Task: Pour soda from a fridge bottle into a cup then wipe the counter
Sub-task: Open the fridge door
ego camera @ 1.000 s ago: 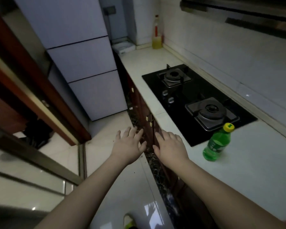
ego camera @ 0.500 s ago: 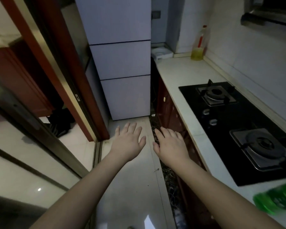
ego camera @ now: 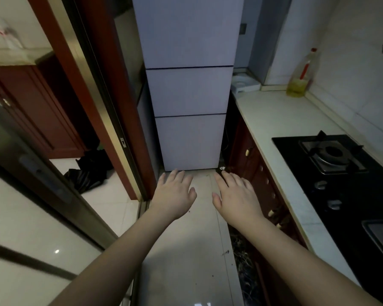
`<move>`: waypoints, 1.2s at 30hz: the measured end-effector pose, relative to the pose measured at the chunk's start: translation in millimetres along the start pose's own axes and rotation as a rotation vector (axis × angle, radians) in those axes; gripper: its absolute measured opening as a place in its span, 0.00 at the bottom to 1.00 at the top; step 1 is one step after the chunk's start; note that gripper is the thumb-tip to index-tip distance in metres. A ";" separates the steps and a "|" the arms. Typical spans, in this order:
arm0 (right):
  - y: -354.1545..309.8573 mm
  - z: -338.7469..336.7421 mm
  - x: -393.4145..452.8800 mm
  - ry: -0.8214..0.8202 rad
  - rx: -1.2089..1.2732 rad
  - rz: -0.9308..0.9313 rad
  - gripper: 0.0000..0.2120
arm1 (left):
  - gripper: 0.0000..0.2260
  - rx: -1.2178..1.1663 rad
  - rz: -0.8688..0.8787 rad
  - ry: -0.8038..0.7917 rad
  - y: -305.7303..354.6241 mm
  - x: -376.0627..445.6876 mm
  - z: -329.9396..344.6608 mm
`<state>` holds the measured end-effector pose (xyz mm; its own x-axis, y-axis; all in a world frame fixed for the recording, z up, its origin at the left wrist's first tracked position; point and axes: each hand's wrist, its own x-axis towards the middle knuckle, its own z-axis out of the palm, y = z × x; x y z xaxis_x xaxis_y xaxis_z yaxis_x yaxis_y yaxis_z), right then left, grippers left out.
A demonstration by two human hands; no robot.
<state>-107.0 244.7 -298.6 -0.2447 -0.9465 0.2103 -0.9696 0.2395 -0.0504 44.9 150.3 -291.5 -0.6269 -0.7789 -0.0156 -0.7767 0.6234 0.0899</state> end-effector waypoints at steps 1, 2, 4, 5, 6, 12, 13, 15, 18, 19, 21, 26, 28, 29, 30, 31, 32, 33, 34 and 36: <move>1.4 1.3 11.7 -0.005 0.002 -0.009 0.26 | 0.22 -0.006 -0.002 0.006 -3.2 9.6 -0.8; 3.6 3.1 23.4 -0.010 0.000 -0.019 0.26 | 0.22 -0.014 -0.004 0.008 -6.1 20.0 -1.6; 10.9 7.5 48.8 -0.024 -0.017 -0.044 0.26 | 0.22 -0.012 -0.002 0.013 -11.0 45.2 -2.7; 16.1 10.2 62.8 -0.028 -0.029 -0.060 0.26 | 0.23 0.010 -0.002 0.021 -13.0 59.3 -2.4; 22.2 13.1 77.8 -0.030 -0.038 -0.075 0.26 | 0.23 0.043 -0.001 0.036 -14.4 74.3 -2.3; 52.2 17.0 173.1 -0.048 -0.015 -0.136 0.25 | 0.24 0.124 -0.025 0.082 -19.9 158.2 -16.9; 55.8 16.3 188.2 -0.050 -0.006 -0.152 0.26 | 0.24 0.135 -0.032 0.088 -21.8 171.5 -21.6; 62.6 14.4 218.1 -0.046 0.000 -0.187 0.26 | 0.24 0.154 -0.052 0.106 -26.4 197.1 -31.9; 71.2 13.8 259.0 -0.050 0.013 -0.232 0.27 | 0.24 0.149 -0.096 0.120 -35.7 229.6 -43.1; 73.1 13.9 271.3 -0.045 0.021 -0.237 0.27 | 0.24 0.140 -0.114 0.123 -39.0 238.3 -45.5; 74.1 14.2 294.9 -0.028 0.032 -0.241 0.27 | 0.24 0.116 -0.152 0.122 -47.3 255.5 -49.4; 68.9 16.7 353.3 -0.025 0.041 -0.249 0.27 | 0.26 0.100 -0.213 0.108 -73.7 299.6 -56.1; 63.1 19.7 376.1 -0.027 0.024 -0.255 0.27 | 0.26 0.103 -0.211 0.124 -86.5 317.3 -57.9; 59.2 21.5 387.9 -0.035 0.022 -0.258 0.27 | 0.26 0.103 -0.205 0.136 -94.2 326.9 -59.1; 54.7 23.5 399.8 -0.043 0.023 -0.259 0.27 | 0.26 0.102 -0.200 0.149 -102.2 336.7 -60.9; 50.1 25.7 411.7 -0.046 0.025 -0.260 0.28 | 0.26 0.100 -0.196 0.159 -110.7 346.5 -61.9; 45.1 27.9 423.8 -0.045 0.023 -0.262 0.28 | 0.26 0.097 -0.192 0.167 -119.2 355.9 -63.0; 39.8 29.6 436.2 -0.041 0.018 -0.264 0.28 | 0.26 0.093 -0.186 0.168 -128.0 365.5 -64.8; 33.8 31.1 448.6 -0.043 0.015 -0.263 0.27 | 0.26 0.091 -0.178 0.167 -137.1 374.8 -67.2; 20.1 34.0 472.9 -0.047 0.014 -0.259 0.27 | 0.26 0.091 -0.173 0.179 -156.0 392.4 -73.3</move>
<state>-242.3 -205.4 -233.4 0.0120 -0.9849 0.1727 -0.9998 -0.0148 -0.0147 -75.5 -257.6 -238.6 -0.4698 -0.8693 0.1538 -0.8789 0.4769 0.0109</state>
